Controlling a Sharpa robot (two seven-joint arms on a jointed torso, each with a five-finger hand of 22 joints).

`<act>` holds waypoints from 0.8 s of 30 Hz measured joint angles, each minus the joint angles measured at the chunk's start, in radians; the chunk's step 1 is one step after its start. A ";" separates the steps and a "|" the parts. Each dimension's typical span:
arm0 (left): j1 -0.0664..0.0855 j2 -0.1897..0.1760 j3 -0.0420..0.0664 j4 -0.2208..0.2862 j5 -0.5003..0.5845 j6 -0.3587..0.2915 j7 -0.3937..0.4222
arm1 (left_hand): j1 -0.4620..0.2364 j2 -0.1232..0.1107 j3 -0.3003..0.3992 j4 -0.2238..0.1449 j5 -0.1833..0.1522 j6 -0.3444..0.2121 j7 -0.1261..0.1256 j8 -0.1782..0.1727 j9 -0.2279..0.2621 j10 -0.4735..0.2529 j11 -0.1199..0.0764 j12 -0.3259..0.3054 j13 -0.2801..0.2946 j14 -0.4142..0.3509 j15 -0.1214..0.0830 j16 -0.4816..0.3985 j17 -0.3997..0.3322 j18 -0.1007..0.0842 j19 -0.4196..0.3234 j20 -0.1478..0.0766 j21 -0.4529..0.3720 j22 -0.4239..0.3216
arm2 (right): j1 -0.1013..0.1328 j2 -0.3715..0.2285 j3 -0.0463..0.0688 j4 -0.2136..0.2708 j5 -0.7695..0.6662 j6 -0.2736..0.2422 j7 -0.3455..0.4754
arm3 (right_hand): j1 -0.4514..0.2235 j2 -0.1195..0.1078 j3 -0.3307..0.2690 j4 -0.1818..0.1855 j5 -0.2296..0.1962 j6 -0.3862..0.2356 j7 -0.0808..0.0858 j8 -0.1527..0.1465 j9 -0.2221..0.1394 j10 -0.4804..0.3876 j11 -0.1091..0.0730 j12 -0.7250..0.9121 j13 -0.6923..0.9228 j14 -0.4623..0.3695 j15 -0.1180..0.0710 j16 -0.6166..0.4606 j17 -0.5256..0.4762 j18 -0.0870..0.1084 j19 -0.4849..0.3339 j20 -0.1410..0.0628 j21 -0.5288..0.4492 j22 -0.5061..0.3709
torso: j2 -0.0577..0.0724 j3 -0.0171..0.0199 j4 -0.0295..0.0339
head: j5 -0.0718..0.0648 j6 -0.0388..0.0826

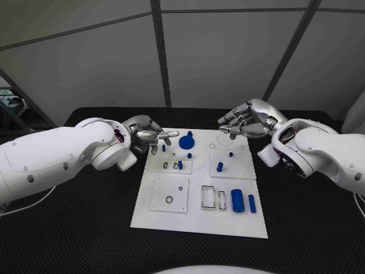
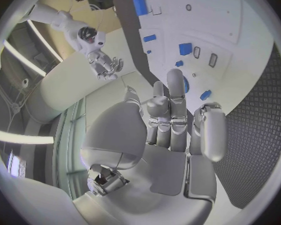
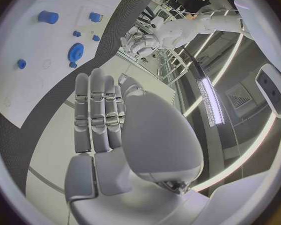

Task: Assemble the parts on the task board

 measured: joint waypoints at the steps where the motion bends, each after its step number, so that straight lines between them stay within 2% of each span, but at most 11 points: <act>1: 0.008 0.010 -0.006 -0.005 -0.023 0.014 -0.023 | 0.001 0.001 -0.005 0.000 0.000 -0.008 -0.001 0.016 0.017 0.000 0.000 0.018 0.021 0.000 0.000 0.000 0.006 0.000 0.003 -0.003 0.006 0.007 | 0.000 0.000 0.000 -0.002 0.000 0.000 0.000 | -0.003 -0.003 0.000 0.000 0.002 0.000 0.000 -0.001 0.000 0.000 0.000 -0.002 -0.002 0.006 -0.002 -0.005 0.000 0.000 0.002 -0.002 -0.004 -0.002 | -0.001 0.0005 0.0004 | 0.001 -0.001; 2: 0.016 0.021 -0.013 -0.012 -0.046 0.029 -0.045 | 0.001 0.001 -0.006 0.001 0.000 -0.012 -0.002 0.025 0.028 0.000 0.000 0.029 0.032 0.000 0.000 0.000 0.009 -0.001 0.003 -0.003 0.011 0.010 | 0.000 0.000 0.000 -0.003 0.000 -0.001 0.000 | -0.003 -0.003 0.000 0.000 0.006 0.000 0.000 -0.006 0.000 0.005 0.003 -0.006 -0.003 0.010 0.001 -0.009 0.000 0.000 0.008 -0.001 -0.007 -0.004 | -0.003 0.0009 0.0008 | 0.002 -0.002; 3: 0.026 0.037 -0.025 -0.023 -0.075 0.048 -0.073 | -0.004 0.005 -0.008 0.002 0.000 -0.015 -0.002 0.032 0.036 0.000 0.000 0.035 0.039 0.000 0.000 0.000 0.011 -0.049 0.006 -0.001 0.011 0.011 | 0.001 0.002 0.000 -0.005 -0.001 -0.002 0.000 | -0.008 -0.008 0.000 0.000 0.007 0.000 0.000 -0.006 0.000 0.007 0.000 -0.008 -0.003 0.012 -0.001 -0.009 0.000 0.000 0.009 -0.002 -0.008 -0.006 | -0.004 0.0013 0.0012 | 0.002 -0.004; 4: 0.032 0.048 -0.032 -0.030 -0.092 0.060 -0.091 | -0.005 0.006 -0.013 0.002 0.000 -0.015 -0.002 0.037 0.043 0.000 0.000 0.038 0.044 0.000 0.000 0.000 0.014 -0.061 0.007 0.000 0.011 0.011 | 0.001 0.003 0.000 -0.006 -0.002 -0.003 0.000 | -0.009 -0.009 0.000 0.000 0.010 0.000 0.000 -0.006 0.000 0.008 0.001 -0.008 -0.003 0.017 -0.003 -0.009 0.000 0.000 0.009 -0.002 -0.008 -0.007 | -0.006 0.0019 0.0017 | 0.003 -0.005; 6: 0.041 0.069 -0.046 -0.045 -0.123 0.084 -0.124 | -0.007 0.009 -0.016 -0.001 0.000 -0.028 -0.003 0.048 0.057 0.000 0.000 0.040 0.049 0.000 0.000 0.000 0.017 -0.059 0.007 0.000 0.011 0.011 | 0.002 0.007 0.000 -0.007 -0.007 -0.006 0.000 | -0.013 -0.013 0.003 -0.003 0.024 0.000 0.000 -0.009 0.000 0.016 -0.002 -0.008 -0.001 0.032 -0.003 -0.009 0.003 0.000 0.022 -0.003 -0.008 -0.008 | -0.008 0.0031 0.0018 | 0.005 -0.007; 7: 0.047 0.083 -0.055 -0.053 -0.139 0.098 -0.143 | -0.007 0.009 -0.019 0.003 0.000 -0.030 -0.002 0.052 0.063 0.000 0.000 0.040 0.050 0.000 0.000 0.000 0.019 -0.020 0.007 0.000 0.011 0.011 | 0.002 0.009 0.000 -0.008 -0.011 -0.007 -0.001 | -0.015 -0.015 0.002 -0.004 0.034 0.000 0.000 -0.012 0.000 0.022 -0.003 -0.008 0.002 0.041 -0.005 -0.009 0.008 0.000 0.030 -0.005 -0.008 -0.008 | -0.010 0.0037 0.0018 | 0.006 -0.009; 10: 0.060 0.118 -0.076 -0.075 -0.173 0.130 -0.183 | -0.013 0.014 -0.023 0.001 0.000 -0.038 0.000 0.059 0.075 0.000 0.000 0.043 0.054 0.000 0.000 0.000 0.023 -0.022 0.007 0.000 0.011 0.011 | 0.002 0.013 0.000 -0.011 -0.022 -0.011 -0.003 | -0.017 -0.017 -0.002 -0.007 0.045 0.000 0.000 -0.012 0.000 0.023 -0.002 -0.001 0.010 0.042 -0.007 -0.009 0.014 0.000 0.034 -0.005 -0.008 -0.008 | -0.013 0.0051 0.0018 | 0.008 -0.011; 12: 0.065 0.135 -0.084 -0.087 -0.188 0.146 -0.202 | -0.013 0.014 -0.023 0.001 0.000 -0.044 -0.002 0.060 0.081 -0.002 0.002 0.045 0.056 0.000 0.000 0.000 0.024 -0.022 0.007 0.000 0.011 0.011 | 0.002 0.015 0.000 -0.013 -0.028 -0.014 -0.004 | -0.021 -0.021 -0.002 -0.007 0.051 0.000 0.000 -0.013 0.000 0.023 -0.002 -0.001 0.012 0.048 -0.008 -0.009 0.016 0.000 0.039 -0.007 -0.008 -0.009 | -0.014 0.0056 0.0017 | 0.009 -0.012; 18: 0.072 0.176 -0.099 -0.121 -0.216 0.187 -0.237 | -0.012 0.022 -0.023 0.001 0.000 -0.056 0.000 0.066 0.093 -0.009 0.002 0.045 0.051 0.000 0.000 -0.004 0.028 -0.022 0.007 0.000 0.011 0.011 | 0.002 0.021 0.000 -0.016 -0.045 -0.021 -0.011 | -0.027 -0.027 -0.005 -0.010 0.081 0.000 0.000 -0.018 0.000 0.023 -0.002 0.006 0.022 0.049 -0.007 -0.009 0.024 0.000 0.039 -0.007 -0.011 -0.010 | -0.014 0.0060 0.0007 | 0.009 -0.012; 24: 0.074 0.211 -0.103 -0.144 -0.233 0.224 -0.260 | -0.010 0.025 -0.023 0.001 0.000 -0.060 0.003 0.066 0.097 -0.012 0.005 0.045 0.048 0.000 0.000 -0.004 0.030 -0.022 0.007 0.000 0.011 0.010 | 0.003 0.028 0.000 -0.021 -0.058 -0.026 -0.019 | -0.027 -0.027 -0.002 -0.013 0.092 -0.006 0.002 -0.018 0.000 0.017 0.004 0.008 0.026 0.049 -0.007 -0.009 0.028 0.000 0.043 -0.011 -0.012 -0.012 | -0.013 0.0055 0.0007 | 0.009 -0.012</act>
